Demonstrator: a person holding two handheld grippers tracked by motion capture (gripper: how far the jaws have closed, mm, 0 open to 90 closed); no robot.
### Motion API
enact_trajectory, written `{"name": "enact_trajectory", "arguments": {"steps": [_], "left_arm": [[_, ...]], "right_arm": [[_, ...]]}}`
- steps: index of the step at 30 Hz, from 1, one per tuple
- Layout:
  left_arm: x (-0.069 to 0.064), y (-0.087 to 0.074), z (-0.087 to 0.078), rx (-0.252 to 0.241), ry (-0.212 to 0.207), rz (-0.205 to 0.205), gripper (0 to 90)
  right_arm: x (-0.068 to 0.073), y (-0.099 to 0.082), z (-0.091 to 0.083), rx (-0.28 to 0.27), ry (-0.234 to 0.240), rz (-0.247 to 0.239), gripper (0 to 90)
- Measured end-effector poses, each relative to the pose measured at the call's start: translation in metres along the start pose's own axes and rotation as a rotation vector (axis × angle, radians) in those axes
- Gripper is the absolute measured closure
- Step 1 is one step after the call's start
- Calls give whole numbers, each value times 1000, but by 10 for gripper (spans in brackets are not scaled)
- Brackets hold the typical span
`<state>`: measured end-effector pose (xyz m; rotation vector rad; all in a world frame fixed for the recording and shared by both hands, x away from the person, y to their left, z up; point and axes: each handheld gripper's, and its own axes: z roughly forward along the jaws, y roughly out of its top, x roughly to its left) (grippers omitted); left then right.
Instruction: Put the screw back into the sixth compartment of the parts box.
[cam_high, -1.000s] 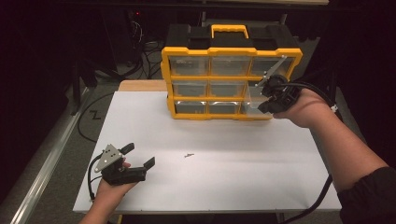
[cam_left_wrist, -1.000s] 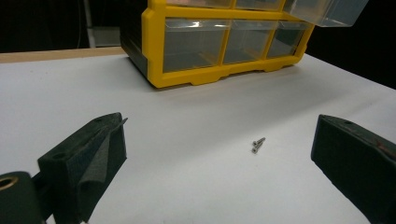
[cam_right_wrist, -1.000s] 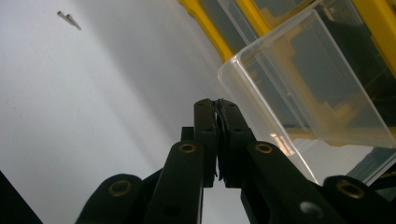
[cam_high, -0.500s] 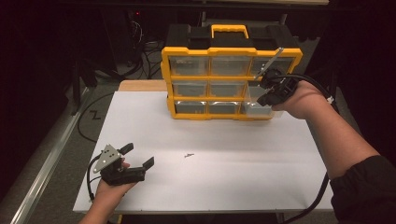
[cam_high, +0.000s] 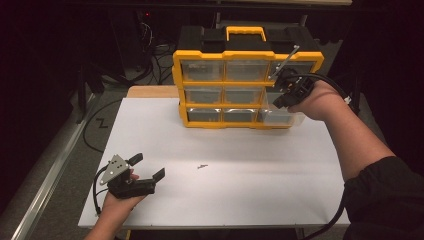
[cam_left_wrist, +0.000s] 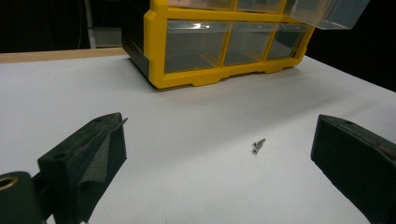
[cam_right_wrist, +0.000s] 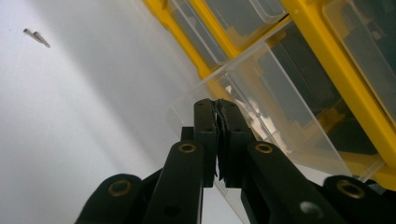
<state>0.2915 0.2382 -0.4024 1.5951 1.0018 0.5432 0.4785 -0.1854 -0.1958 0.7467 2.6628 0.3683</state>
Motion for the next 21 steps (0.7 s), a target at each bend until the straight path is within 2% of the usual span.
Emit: {"name": "enact_trajectory", "arguments": {"steps": [6, 12, 14, 18, 21], "left_arm": [[-1, 0, 0, 0, -1, 3, 39], [-1, 0, 0, 0, -2, 3, 39], [0, 0, 0, -1, -2, 2, 39], [0, 0, 0, -1, -2, 2, 39], [-1, 0, 0, -1, -2, 3, 39]], "right_arm": [[1, 2, 2, -4, 5, 5, 896], [-3, 2, 3, -11, -21, 22, 887], [-4, 2, 3, -24, -18, 37, 827], [-3, 2, 0, -52, 1, 61, 785], [2, 3, -1, -46, 8, 45, 765]]}}
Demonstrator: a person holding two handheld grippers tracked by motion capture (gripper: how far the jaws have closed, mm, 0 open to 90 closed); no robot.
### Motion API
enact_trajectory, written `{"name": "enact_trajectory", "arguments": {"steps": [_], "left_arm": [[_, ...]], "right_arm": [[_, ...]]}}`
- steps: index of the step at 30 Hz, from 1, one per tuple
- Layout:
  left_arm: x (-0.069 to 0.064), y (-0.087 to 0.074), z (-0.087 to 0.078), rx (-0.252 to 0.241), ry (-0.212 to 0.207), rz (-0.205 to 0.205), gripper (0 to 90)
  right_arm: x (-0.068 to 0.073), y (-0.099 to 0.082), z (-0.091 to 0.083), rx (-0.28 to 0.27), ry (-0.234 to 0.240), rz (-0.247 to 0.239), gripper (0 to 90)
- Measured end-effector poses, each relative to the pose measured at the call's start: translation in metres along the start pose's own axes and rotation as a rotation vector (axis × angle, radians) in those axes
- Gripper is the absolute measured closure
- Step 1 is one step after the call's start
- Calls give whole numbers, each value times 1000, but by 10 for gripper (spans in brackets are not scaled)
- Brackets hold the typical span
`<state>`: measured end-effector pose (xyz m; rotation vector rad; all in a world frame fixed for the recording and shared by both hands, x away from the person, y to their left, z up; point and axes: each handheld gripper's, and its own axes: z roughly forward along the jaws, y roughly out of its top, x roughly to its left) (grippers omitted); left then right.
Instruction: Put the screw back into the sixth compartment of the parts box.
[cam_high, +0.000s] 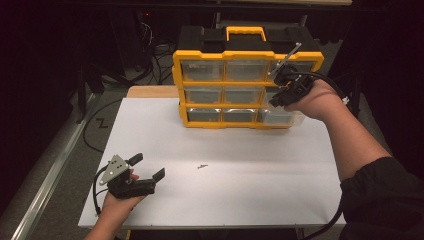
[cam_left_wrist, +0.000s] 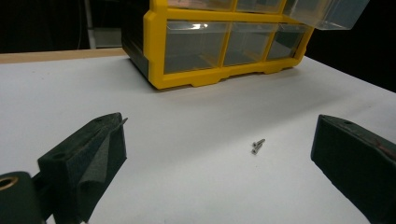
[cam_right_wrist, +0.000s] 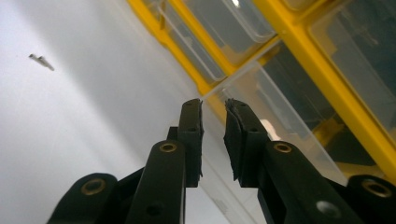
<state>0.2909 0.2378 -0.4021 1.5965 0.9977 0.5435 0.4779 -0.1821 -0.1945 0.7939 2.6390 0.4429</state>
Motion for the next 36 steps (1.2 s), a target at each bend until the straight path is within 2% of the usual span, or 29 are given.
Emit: {"name": "enact_trajectory", "arguments": {"steps": [6, 14, 17, 28, 36], "left_arm": [[-1, 0, 1, 2, 0, 2, 39], [-2, 0, 2, 4, -1, 10, 39], [-3, 0, 2, 4, -3, 11, 39], [-3, 1, 2, 1, -8, 16, 39], [-3, 1, 1, -3, -6, 14, 39]], "right_arm": [[12, 0, -6, -1, 10, -17, 737], [37, -6, -15, -2, 20, -59, 714], [46, -10, -15, 3, 22, -60, 695], [79, -19, 3, 17, 35, -96, 588], [99, -27, 26, 31, 55, -110, 493]]}}
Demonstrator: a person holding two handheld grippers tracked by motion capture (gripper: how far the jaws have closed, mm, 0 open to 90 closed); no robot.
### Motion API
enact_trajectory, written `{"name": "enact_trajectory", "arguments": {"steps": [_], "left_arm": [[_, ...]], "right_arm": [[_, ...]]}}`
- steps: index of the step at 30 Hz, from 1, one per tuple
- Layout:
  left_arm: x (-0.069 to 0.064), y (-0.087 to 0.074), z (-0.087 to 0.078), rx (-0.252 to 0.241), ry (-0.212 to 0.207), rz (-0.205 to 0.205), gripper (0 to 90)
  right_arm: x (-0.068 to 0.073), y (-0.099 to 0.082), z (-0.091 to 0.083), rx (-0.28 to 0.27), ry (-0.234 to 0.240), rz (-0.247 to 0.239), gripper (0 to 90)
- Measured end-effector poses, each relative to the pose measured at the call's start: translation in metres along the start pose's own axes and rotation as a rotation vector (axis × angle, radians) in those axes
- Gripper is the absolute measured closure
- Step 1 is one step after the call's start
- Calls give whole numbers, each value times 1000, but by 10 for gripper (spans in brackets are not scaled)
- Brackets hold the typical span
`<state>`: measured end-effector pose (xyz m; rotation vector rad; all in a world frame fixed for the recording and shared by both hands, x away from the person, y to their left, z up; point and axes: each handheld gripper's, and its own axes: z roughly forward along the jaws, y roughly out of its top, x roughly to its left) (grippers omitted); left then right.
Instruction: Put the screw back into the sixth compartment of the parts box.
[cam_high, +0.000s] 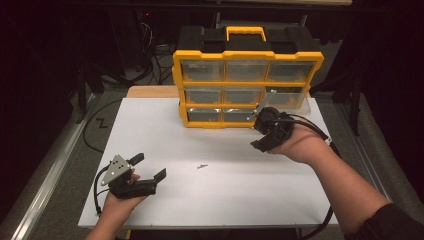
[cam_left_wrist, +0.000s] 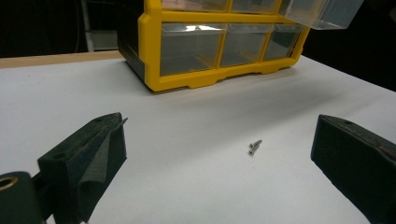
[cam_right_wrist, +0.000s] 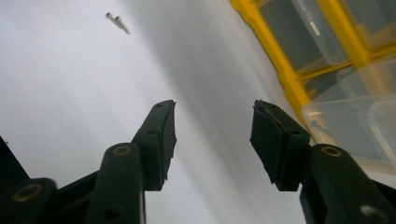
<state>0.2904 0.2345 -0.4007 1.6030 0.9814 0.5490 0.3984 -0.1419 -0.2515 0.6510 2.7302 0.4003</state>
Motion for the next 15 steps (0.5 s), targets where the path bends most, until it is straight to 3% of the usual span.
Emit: {"name": "enact_trajectory", "arguments": {"steps": [15], "left_arm": [[0, 0, 0, 5, 0, -1, 38]], "right_arm": [[30, -3, 43, 25, 32, -42, 399]]}}
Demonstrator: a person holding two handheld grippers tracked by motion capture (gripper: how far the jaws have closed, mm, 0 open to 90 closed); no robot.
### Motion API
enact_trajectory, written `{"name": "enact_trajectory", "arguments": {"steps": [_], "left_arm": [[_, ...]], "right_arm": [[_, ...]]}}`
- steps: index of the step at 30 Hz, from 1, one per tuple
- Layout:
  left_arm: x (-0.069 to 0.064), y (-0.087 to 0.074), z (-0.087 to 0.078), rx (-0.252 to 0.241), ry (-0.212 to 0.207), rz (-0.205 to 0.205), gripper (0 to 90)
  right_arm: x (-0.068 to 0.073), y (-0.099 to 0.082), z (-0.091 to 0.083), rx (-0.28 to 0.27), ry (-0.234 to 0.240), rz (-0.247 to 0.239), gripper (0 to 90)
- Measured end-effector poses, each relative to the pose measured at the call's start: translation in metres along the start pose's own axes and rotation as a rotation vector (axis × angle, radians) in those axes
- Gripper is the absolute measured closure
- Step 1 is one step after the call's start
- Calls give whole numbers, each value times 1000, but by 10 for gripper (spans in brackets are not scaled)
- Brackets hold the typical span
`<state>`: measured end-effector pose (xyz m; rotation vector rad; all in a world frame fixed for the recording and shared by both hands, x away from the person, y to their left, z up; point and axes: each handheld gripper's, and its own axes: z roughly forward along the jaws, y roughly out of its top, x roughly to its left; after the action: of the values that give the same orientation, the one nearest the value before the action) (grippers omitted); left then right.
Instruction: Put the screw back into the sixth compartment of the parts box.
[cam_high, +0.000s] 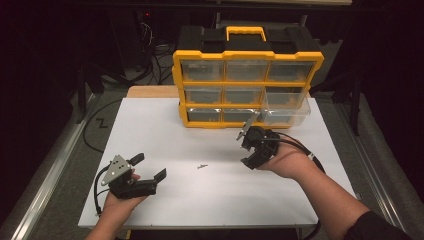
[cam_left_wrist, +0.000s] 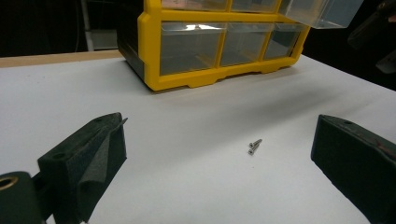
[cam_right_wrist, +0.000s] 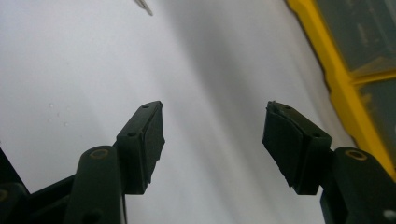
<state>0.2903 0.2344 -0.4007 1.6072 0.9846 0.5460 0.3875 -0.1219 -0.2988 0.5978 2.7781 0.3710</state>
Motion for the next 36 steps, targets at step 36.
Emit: {"name": "enact_trajectory", "arguments": {"steps": [36], "left_arm": [[0, 0, -1, -5, -1, -2, 38]], "right_arm": [[39, 22, 81, 22, 121, -71, 405]]}}
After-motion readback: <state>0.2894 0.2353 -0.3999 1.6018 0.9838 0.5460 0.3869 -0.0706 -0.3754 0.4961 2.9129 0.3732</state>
